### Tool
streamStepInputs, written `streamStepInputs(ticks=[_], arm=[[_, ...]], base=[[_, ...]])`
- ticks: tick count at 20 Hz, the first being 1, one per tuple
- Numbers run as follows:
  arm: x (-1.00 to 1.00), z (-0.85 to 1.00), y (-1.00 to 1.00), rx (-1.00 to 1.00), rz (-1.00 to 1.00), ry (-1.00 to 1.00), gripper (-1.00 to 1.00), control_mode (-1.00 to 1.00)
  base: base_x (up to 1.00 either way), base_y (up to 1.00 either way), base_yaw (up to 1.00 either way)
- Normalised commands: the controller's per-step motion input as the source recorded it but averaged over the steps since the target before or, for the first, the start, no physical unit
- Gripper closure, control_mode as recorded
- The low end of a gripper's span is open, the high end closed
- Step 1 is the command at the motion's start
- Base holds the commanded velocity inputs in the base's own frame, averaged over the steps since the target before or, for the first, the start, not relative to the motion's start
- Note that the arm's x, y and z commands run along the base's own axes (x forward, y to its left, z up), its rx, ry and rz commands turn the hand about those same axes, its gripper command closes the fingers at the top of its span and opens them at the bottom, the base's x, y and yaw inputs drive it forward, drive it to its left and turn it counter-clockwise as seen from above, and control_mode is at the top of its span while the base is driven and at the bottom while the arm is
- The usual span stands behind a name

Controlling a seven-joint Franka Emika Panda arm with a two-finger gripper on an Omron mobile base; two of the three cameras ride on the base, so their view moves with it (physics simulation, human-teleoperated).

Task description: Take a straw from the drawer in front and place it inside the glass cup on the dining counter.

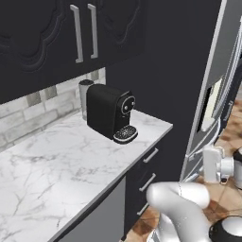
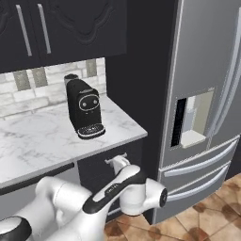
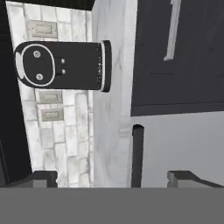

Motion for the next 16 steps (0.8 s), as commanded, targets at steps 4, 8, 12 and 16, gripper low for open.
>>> streamStepInputs(ticks=[4, 8, 12, 16], arm=[[0.54, -0.45, -0.12, 0.26, 0.00, -0.02, -1.00, -1.00], [0.65, -0.27, 0.00, 0.08, 0.00, 0.00, -1.00, -1.00], [0.59, -0.22, 0.01, 0.07, 0.00, 0.00, -1.00, -1.00], [0.45, -0.48, 0.00, 0.01, 0.00, 0.00, -1.00, -1.00]], base=[[0.00, 0.00, 0.00], [0.00, 0.00, 0.00], [0.00, 0.00, 0.00], [0.00, 0.00, 0.00]])
